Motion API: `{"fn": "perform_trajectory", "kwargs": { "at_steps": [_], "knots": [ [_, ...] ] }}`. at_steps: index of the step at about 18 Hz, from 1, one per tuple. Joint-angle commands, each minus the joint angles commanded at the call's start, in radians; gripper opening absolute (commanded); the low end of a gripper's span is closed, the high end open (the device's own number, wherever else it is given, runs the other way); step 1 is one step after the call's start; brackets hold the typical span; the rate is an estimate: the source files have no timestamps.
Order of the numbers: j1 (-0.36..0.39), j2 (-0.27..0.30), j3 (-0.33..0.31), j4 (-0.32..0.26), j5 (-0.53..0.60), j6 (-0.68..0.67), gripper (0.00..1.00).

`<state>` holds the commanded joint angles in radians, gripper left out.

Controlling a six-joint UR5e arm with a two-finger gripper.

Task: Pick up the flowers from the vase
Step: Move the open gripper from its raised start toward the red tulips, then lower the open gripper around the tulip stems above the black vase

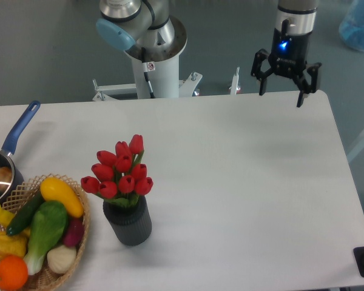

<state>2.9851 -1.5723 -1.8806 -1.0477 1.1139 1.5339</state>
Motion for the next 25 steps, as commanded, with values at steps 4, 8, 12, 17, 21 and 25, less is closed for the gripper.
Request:
{"fn": "perform_trajectory", "kwargs": {
  "at_steps": [4, 8, 12, 17, 21, 25],
  "knots": [
    [-0.003, -0.009, -0.003, 0.000, -0.025, -0.006, 1.00],
    [-0.017, -0.020, -0.003, 0.000, -0.028, -0.008, 1.00],
    [-0.046, -0.028, -0.012, -0.005, -0.028, 0.000, 1.00],
    [-0.130, -0.043, -0.045, -0.003, -0.043, 0.011, 1.00],
    [-0.207, -0.066, -0.061, -0.005, -0.034, 0.035, 1.00],
    [-0.256, -0.065, -0.089, -0.006, -0.043, 0.032, 1.00]
  ]
}}
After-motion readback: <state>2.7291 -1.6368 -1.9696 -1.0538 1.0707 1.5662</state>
